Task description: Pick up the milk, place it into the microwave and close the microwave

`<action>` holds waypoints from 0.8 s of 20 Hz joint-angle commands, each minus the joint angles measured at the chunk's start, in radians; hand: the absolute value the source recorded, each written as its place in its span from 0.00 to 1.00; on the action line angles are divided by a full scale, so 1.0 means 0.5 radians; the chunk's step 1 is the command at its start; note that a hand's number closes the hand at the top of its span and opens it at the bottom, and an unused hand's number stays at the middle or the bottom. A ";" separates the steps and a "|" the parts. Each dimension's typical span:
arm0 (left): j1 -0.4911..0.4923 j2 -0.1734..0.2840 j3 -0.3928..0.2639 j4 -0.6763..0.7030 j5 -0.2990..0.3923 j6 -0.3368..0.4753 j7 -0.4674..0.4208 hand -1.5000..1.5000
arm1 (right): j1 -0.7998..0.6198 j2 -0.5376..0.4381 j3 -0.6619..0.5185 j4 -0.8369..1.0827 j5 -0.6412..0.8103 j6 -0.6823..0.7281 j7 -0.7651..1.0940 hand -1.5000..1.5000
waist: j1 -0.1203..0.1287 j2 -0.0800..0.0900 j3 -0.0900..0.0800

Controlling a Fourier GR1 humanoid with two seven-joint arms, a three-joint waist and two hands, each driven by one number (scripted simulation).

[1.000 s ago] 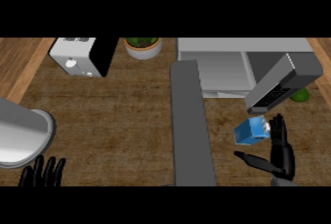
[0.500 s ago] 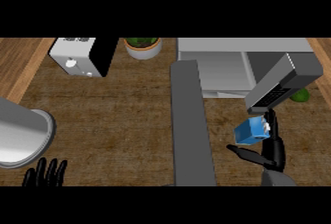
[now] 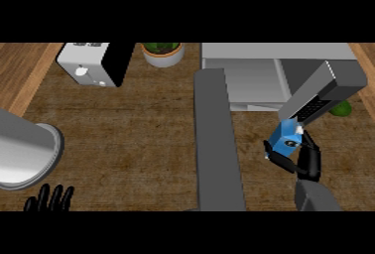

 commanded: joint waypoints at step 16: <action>-0.054 -0.010 0.009 0.086 0.015 -0.034 -0.017 0.00 | -0.442 0.034 -0.077 0.552 -0.006 0.128 -0.490 1.00 | 0.039 0.018 0.005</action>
